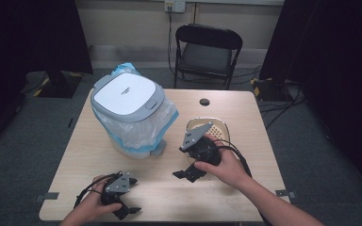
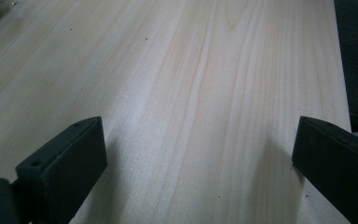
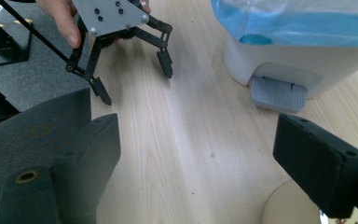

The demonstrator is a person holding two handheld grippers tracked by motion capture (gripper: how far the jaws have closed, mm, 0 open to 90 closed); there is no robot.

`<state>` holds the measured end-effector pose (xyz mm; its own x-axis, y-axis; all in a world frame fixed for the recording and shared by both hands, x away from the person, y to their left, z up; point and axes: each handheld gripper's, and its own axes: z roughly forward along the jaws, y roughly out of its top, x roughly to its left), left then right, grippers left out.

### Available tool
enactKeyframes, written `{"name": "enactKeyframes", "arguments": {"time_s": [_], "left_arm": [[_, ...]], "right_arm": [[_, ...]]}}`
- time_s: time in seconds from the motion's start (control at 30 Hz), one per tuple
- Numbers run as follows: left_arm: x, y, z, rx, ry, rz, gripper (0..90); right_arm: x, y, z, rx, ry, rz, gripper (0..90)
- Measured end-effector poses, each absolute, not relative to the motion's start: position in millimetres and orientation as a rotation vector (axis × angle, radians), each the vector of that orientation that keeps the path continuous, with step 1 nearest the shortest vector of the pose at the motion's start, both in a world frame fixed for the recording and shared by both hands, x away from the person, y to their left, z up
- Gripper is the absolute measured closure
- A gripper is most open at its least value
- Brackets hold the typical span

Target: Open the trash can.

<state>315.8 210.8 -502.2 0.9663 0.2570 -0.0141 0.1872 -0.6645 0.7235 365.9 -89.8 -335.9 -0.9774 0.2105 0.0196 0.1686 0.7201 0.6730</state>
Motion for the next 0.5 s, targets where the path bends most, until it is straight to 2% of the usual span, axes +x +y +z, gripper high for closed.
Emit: {"name": "enactKeyframes", "arguments": {"time_s": [0.5], "left_arm": [[316.0, 210.8, -502.1, 2.315, 0.306, 0.112, 2.3]], "right_arm": [[384.9, -78.5, -311.0, 0.285, 2.862, 1.107, 14.6]]}}
